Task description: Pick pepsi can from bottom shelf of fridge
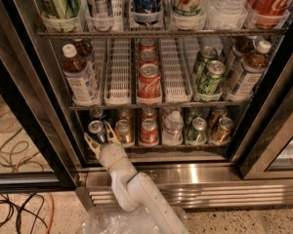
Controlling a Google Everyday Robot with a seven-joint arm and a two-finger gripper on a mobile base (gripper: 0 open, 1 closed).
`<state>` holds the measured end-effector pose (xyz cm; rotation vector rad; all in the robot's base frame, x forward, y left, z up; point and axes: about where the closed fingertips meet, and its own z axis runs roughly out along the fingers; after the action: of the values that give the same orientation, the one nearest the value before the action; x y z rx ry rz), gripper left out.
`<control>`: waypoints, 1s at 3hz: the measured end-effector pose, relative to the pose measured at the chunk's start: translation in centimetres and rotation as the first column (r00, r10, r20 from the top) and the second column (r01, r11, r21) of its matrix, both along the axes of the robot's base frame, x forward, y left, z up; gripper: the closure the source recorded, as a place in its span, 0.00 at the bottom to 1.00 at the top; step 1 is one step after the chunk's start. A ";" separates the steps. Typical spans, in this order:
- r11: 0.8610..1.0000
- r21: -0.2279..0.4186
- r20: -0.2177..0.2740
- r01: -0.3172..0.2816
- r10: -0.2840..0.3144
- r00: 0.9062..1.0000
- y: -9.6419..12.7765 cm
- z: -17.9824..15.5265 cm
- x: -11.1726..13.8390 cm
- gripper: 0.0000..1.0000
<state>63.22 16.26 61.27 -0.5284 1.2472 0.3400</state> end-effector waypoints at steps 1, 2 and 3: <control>1.000 0.000 -0.016 -0.006 0.006 1.000 0.4 -0.4 0.4 0.68; 1.000 0.007 -0.029 -0.010 0.010 1.000 0.6 -0.8 0.6 0.90; 1.000 0.007 -0.029 -0.010 0.010 1.000 0.6 -0.8 0.6 1.00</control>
Offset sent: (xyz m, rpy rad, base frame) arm 0.0085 0.0098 -0.0167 0.0220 0.0555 0.0169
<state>63.78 16.91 60.49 -0.5255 1.2711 0.3615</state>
